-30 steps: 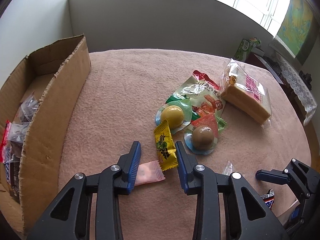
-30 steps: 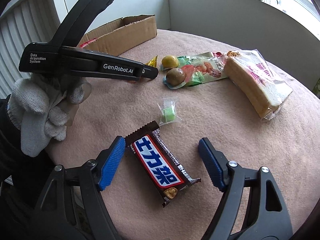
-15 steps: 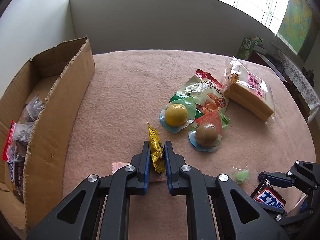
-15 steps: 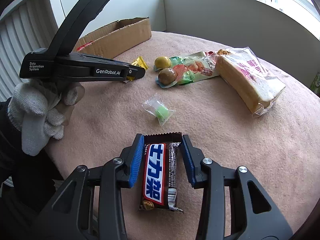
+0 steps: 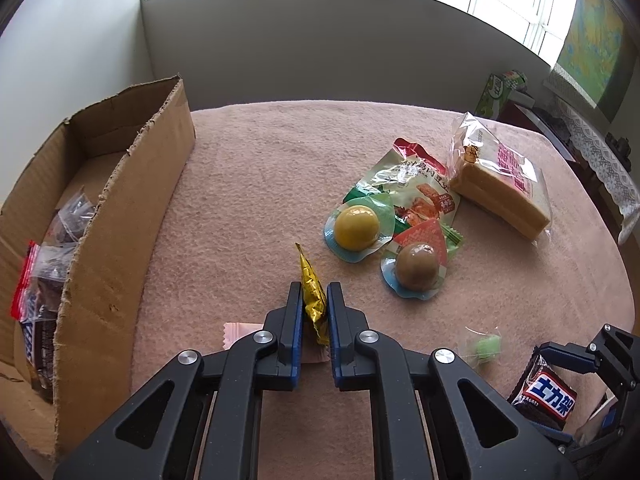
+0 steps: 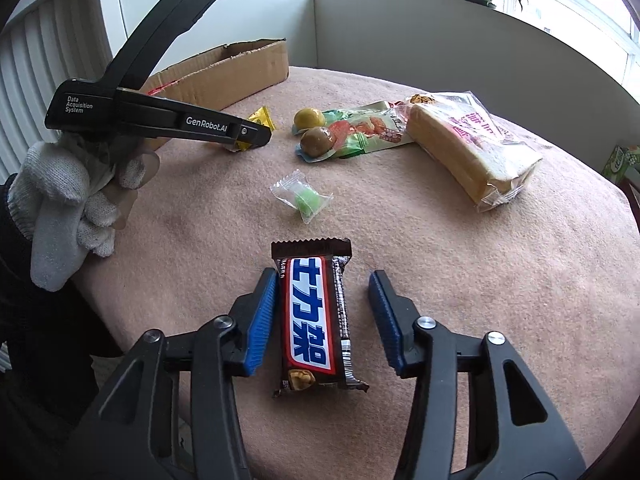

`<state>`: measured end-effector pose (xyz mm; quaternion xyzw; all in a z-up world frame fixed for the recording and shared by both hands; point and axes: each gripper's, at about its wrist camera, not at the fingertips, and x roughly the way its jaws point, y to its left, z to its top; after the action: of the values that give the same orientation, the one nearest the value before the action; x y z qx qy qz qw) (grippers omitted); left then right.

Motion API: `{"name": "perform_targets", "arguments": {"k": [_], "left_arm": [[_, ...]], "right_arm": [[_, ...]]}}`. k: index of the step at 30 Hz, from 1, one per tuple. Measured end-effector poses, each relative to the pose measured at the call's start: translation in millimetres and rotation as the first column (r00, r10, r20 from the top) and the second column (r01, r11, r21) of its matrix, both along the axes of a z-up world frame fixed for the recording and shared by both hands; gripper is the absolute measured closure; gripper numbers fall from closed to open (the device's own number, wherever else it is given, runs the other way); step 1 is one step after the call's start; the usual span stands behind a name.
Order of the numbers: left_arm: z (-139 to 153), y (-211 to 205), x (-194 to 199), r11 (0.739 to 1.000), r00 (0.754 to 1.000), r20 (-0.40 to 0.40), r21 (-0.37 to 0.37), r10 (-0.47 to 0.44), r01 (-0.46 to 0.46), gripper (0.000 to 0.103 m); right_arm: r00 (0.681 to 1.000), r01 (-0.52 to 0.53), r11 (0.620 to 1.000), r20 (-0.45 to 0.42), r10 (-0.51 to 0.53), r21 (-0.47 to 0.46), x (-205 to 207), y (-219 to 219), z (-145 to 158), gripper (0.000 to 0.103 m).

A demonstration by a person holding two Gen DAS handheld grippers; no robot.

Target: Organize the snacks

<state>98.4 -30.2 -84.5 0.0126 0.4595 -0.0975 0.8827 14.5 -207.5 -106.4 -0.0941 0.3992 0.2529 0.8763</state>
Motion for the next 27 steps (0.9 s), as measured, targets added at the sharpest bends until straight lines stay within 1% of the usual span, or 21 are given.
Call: {"name": "perform_targets", "arguments": {"k": [1, 4, 10, 17, 27], "left_arm": [[0.3, 0.1, -0.4, 1.000, 1.000, 0.001, 0.000, -0.001, 0.001, 0.093], [1.3, -0.1, -1.5, 1.000, 1.000, 0.007, 0.002, -0.004, 0.004, 0.093], [5.7, 2.4, -5.6, 1.000, 1.000, 0.021, -0.007, -0.002, 0.003, 0.093], [20.9, 10.1, -15.2, 0.999, 0.998, 0.061, -0.042, -0.001, 0.004, 0.094], [48.2, 31.8, -33.1, 0.995, 0.990, 0.138, -0.096, 0.019, -0.006, 0.094]], "right_arm": [[1.000, 0.008, 1.000, -0.006, -0.008, 0.013, 1.0, -3.0, 0.7, 0.070], [0.999, 0.033, 0.998, -0.038, -0.030, 0.062, 7.0, -10.7, 1.6, 0.073], [0.998, 0.052, 0.994, -0.049, -0.048, 0.099, 11.4, -13.7, 5.3, 0.074], [0.997, 0.071, 0.986, -0.031, -0.067, 0.148, 13.5, -13.5, 19.3, 0.074], [0.999, 0.043, 0.980, 0.014, -0.047, 0.194, 28.3, 15.1, 50.9, 0.074]]}}
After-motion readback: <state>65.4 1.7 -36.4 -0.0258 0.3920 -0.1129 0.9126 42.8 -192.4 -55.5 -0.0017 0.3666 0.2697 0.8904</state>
